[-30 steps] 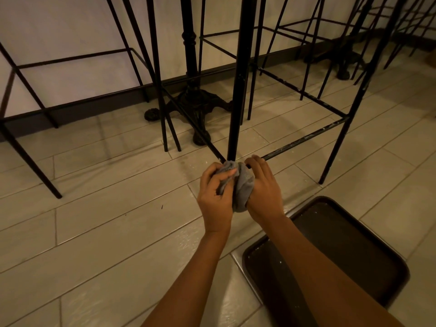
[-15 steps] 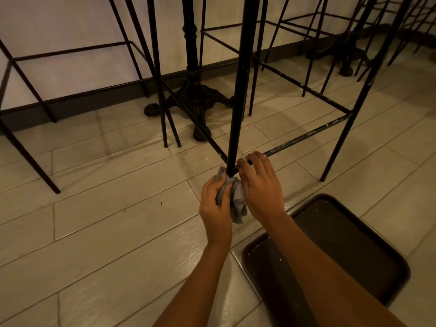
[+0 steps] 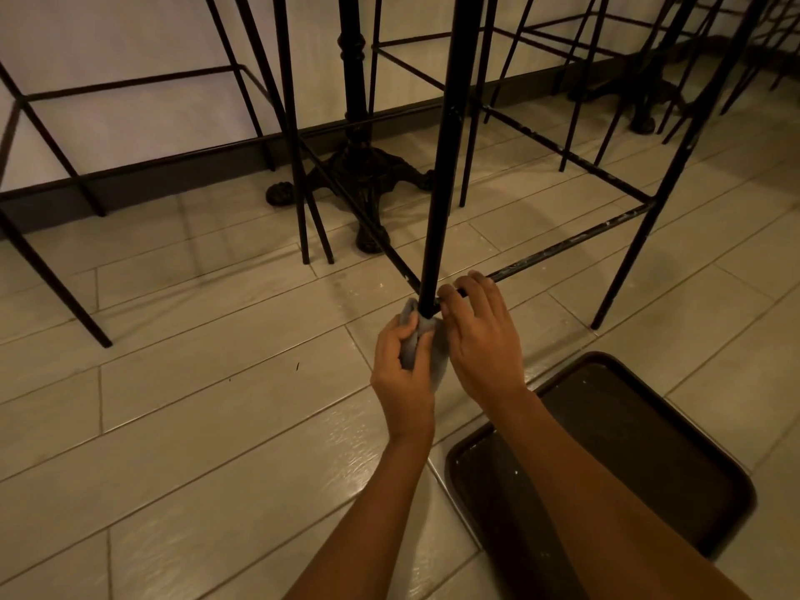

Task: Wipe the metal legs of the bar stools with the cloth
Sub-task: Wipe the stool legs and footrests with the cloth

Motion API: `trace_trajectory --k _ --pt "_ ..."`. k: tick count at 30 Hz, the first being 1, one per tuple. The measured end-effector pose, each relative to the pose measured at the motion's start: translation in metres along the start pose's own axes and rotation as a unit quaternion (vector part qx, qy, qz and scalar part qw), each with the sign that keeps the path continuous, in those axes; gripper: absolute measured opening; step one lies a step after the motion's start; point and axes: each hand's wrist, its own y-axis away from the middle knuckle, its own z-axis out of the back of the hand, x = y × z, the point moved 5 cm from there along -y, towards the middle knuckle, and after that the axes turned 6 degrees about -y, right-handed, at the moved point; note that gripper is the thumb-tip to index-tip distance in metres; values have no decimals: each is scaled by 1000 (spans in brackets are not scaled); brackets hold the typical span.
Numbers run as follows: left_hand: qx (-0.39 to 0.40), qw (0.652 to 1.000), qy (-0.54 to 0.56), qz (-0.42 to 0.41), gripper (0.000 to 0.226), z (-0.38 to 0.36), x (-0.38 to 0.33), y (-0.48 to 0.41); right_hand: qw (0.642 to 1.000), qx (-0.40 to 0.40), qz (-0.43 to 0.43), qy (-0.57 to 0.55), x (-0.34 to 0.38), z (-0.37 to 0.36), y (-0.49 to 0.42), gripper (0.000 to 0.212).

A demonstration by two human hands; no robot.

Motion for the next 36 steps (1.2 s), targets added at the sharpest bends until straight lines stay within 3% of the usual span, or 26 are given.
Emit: trace_trajectory --k 8,12,16,27,36 --pt "24 1000 -14 8 22 5 7 -1 1000 -13 -1 -3 1 1 0 26" --pt "-5 1000 29 1 31 1 -14 -8 1000 -10 1 -4 2 2 0 32" --pt "-42 994 87 58 35 -4 -17 -11 1000 -4 7 2 1 1 0 34" --pt "-101 985 87 109 29 -8 -10 -34 1000 -28 10 -8 1 -1 0 25" --pt "-17 989 55 134 26 -14 -7 -44 1000 -20 15 7 1 0 0 22"
